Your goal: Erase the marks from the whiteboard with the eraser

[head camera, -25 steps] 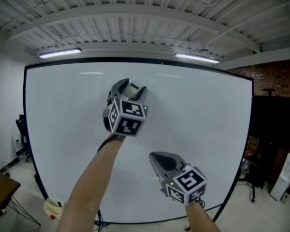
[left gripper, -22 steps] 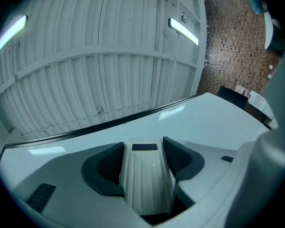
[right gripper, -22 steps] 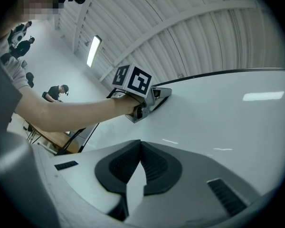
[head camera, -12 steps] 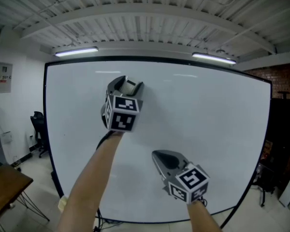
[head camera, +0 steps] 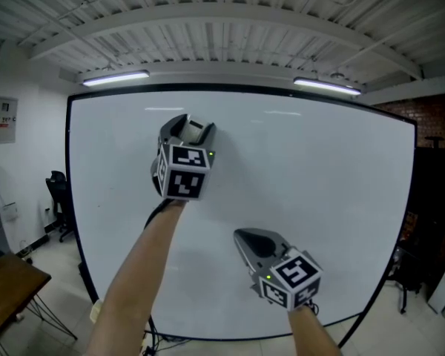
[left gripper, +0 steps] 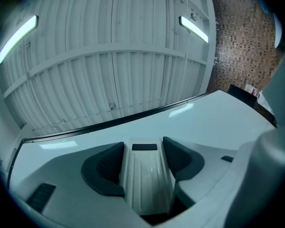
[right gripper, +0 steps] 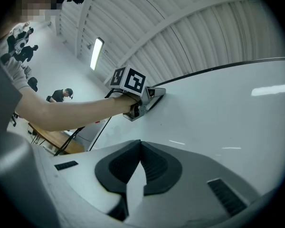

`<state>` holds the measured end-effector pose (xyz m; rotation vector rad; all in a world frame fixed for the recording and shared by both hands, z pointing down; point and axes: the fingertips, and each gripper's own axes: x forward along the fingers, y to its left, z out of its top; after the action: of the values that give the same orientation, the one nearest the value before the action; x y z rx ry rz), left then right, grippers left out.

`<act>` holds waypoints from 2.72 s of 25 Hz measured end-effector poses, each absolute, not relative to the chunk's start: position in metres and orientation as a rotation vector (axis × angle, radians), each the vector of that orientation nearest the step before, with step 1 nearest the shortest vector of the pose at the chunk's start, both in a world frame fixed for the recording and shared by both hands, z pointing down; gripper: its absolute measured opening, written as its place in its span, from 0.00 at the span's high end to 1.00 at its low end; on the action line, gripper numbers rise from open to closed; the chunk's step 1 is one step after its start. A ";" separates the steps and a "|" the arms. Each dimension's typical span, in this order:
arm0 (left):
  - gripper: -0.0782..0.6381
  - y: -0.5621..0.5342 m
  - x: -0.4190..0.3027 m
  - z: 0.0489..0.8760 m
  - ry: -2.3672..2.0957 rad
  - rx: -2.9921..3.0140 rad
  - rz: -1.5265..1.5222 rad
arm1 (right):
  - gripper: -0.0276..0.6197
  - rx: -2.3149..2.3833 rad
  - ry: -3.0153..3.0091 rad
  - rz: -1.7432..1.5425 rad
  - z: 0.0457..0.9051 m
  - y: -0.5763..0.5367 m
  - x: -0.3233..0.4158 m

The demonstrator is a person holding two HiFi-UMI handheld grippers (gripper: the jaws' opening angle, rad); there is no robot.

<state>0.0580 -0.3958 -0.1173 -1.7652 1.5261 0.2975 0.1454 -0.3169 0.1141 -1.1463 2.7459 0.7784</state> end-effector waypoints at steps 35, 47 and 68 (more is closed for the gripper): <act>0.53 -0.358 0.152 -0.082 1.356 -1.929 0.263 | 0.96 -1.220 2.721 0.706 0.130 -0.299 0.202; 0.53 -0.338 0.064 -0.024 1.477 -1.956 0.221 | 0.96 -1.052 2.770 0.585 0.138 -0.298 0.148; 0.53 -0.326 -0.159 0.218 1.942 -1.977 0.036 | 0.96 -0.531 3.009 0.312 0.251 -0.305 -0.055</act>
<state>-0.1593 -0.3259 0.2179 -1.9767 1.9420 0.0362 -0.0547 -0.3055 0.2515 -0.5315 3.0087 0.3125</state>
